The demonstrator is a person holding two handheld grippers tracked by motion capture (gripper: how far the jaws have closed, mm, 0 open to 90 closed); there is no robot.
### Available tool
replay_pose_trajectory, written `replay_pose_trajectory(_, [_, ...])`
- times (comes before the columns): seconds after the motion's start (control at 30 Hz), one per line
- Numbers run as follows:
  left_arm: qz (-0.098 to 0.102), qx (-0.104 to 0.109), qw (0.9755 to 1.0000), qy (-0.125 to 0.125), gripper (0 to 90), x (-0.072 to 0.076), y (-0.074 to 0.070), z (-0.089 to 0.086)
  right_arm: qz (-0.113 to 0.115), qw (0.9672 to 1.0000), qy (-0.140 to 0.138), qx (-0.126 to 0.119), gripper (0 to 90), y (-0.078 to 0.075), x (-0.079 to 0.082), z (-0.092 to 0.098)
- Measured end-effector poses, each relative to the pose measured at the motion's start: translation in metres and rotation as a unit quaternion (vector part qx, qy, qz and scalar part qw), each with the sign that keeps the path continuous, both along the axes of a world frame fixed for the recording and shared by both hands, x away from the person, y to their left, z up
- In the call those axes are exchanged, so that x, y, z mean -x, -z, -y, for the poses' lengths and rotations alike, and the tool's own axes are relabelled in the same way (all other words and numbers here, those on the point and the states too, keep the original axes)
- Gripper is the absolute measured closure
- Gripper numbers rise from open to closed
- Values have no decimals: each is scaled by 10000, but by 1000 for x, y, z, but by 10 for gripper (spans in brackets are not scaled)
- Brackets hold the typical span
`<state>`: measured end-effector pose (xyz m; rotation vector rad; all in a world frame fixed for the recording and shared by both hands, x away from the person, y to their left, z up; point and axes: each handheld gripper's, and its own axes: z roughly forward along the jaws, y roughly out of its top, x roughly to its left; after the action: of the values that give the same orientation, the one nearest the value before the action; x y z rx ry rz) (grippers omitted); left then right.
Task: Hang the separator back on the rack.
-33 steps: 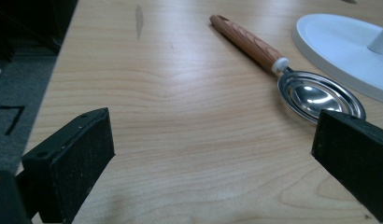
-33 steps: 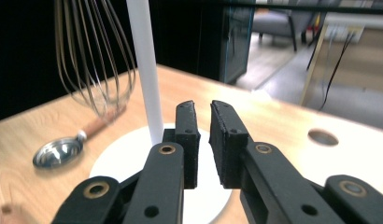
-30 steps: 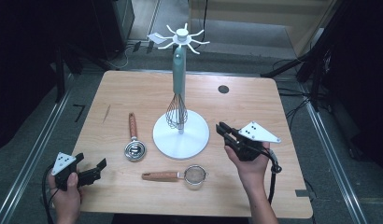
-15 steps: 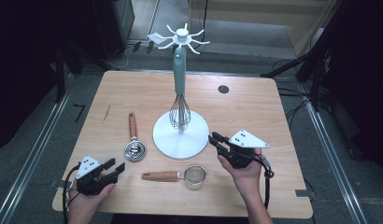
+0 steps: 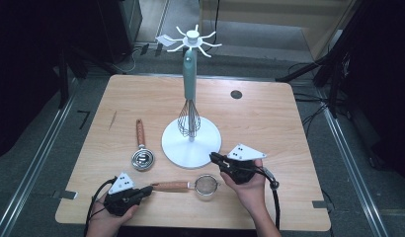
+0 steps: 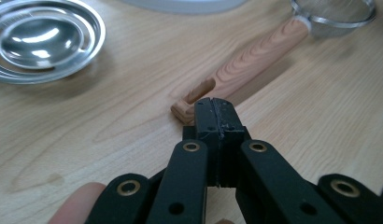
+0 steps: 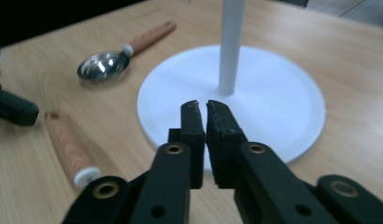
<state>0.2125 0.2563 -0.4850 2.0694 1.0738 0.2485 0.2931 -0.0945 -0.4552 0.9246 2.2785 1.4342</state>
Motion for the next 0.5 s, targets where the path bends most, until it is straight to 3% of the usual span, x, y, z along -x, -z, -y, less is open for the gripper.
replay_pose_trajectory(0.33, [-71, -32, 9999, -124, 900, -4, 3, 2, -627, 9972, 29, 396, 900, 31, 1, -1])
replay_pose_trajectory(0.5, [-58, -10, 9999, -160, 900, -5, 4, 4, -742, 9956, -49, 570, 900, 39, 3, -1])
